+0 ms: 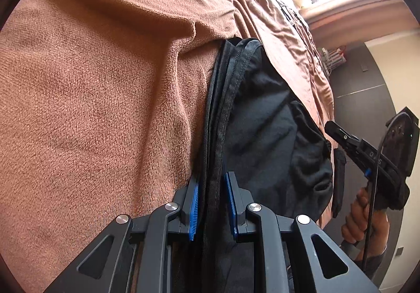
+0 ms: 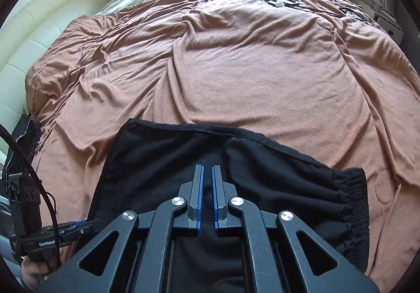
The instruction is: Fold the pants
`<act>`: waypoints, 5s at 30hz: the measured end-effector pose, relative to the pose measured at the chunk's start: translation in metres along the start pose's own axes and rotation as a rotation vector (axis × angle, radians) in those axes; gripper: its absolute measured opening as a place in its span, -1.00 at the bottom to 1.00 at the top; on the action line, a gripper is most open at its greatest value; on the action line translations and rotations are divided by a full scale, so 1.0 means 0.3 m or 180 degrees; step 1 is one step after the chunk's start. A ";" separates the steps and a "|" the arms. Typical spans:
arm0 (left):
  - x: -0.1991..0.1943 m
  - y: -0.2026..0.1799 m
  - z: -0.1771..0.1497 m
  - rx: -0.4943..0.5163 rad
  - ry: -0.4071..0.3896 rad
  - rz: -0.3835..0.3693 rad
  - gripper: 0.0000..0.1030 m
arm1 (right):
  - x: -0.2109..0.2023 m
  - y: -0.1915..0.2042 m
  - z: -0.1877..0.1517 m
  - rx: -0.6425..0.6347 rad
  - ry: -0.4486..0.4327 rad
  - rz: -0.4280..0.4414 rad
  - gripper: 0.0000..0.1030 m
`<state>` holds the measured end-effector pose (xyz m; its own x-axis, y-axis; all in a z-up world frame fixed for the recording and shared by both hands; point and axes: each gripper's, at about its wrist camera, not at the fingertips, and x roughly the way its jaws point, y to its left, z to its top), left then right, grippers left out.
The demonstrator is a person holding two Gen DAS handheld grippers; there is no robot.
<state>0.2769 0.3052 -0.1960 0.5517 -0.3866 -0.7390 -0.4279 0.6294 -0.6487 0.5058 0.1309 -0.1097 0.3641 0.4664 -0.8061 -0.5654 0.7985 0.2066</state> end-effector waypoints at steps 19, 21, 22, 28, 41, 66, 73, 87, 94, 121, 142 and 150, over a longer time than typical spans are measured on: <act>-0.009 0.007 -0.049 0.0039 -0.0007 -0.0034 -0.61 | -0.128 0.011 -0.363 -0.0008 0.0119 0.0154 -0.98; -0.005 0.008 -0.048 0.0049 -0.0008 -0.0025 -0.62 | -0.136 0.014 -0.401 -0.0029 0.0149 0.0136 -0.98; -0.006 0.007 -0.048 0.0056 -0.0013 -0.0018 -0.63 | -0.139 0.013 -0.418 -0.0021 0.0163 0.0129 -0.98; -0.007 0.010 -0.047 0.0032 -0.0023 -0.0003 -0.72 | -0.146 -0.008 -0.481 0.0092 0.0266 0.0161 -0.98; -0.028 0.033 -0.061 -0.0062 0.0045 -0.0126 -0.70 | -0.231 0.004 -0.395 0.0069 0.0011 0.0226 -0.98; -0.058 0.018 -0.109 -0.0159 0.0197 -0.0258 -0.83 | -0.100 0.000 -0.456 0.0123 0.0104 0.0327 -0.98; -0.123 -0.057 -0.100 -0.0131 0.0077 -0.0371 -0.84 | -0.119 -0.021 -0.468 0.0166 0.0139 0.0412 -0.98; -0.199 -0.305 -0.065 0.0100 -0.0052 -0.0405 -0.84 | -0.313 -0.111 -0.454 0.0305 -0.0163 0.0726 -0.90; -0.179 -0.459 -0.048 0.0280 -0.0030 -0.0413 -0.84 | -0.438 -0.228 -0.472 0.0465 -0.0389 0.0694 -0.76; 0.275 -0.897 -0.104 0.0809 0.0564 -0.0087 -0.84 | -0.648 -0.636 -0.626 0.1400 -0.0755 0.0751 -0.17; 0.379 -1.001 -0.189 0.0903 0.0977 -0.0242 0.25 | -0.622 -0.761 -0.635 0.1705 -0.0701 0.0788 -0.16; 0.262 -0.881 -0.150 0.0823 0.0711 -0.0123 0.60 | -0.595 -0.715 -0.610 0.1538 -0.0648 0.0841 0.20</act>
<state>0.4010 0.0782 -0.0909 0.3812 -0.5337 -0.7549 -0.1982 0.7504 -0.6306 0.4266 -0.1934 -0.1115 0.4185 0.6989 -0.5800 -0.2723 0.7058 0.6539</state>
